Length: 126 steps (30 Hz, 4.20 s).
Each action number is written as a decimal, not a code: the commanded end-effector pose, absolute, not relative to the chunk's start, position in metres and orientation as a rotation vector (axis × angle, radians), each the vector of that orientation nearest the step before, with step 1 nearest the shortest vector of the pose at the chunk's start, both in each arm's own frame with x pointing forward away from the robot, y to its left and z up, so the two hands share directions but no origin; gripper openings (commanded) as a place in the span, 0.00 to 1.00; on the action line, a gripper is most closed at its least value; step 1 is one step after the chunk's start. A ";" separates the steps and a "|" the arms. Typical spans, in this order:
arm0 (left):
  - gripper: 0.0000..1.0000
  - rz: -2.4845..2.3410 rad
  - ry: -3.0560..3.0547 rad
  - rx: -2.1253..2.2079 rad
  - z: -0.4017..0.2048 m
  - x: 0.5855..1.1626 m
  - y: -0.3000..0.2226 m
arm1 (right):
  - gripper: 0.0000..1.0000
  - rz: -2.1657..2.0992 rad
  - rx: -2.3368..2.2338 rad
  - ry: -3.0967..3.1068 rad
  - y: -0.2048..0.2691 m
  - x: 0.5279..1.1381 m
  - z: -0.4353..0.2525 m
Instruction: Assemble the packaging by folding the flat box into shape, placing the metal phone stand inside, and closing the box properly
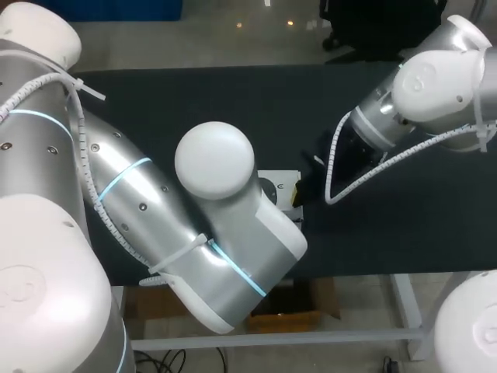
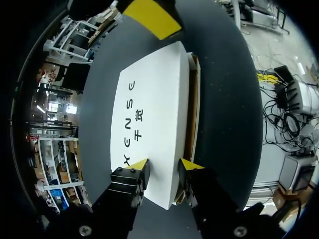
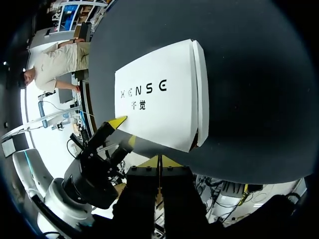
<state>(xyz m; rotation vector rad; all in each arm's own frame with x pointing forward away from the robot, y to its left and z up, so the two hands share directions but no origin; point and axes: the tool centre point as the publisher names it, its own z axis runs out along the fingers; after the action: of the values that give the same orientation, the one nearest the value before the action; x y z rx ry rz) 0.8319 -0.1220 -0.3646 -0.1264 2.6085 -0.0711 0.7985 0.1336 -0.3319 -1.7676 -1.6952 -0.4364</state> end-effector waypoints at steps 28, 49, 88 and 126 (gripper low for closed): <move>0.40 -0.071 2.596 -0.112 -0.366 0.828 -0.122 | 0.00 -0.389 -1.761 -1.647 0.131 0.817 -0.356; 0.34 -0.169 2.541 -0.155 -0.338 0.806 -0.106 | 0.00 -0.386 -1.756 -1.654 0.136 0.814 -0.359; 0.00 -0.406 2.667 -0.325 -0.355 0.836 -0.089 | 0.00 -0.379 -1.777 -1.643 0.132 0.809 -0.366; 0.00 -0.436 2.649 -0.325 -0.363 0.825 -0.090 | 0.00 -0.394 -1.773 -1.637 0.131 0.808 -0.366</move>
<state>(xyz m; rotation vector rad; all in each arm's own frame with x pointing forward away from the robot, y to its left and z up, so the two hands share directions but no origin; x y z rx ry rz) 0.8338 -0.0888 -0.3631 -0.3217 2.6699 -0.4375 0.8140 0.1335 -0.3731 -1.7633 -1.6326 -0.3818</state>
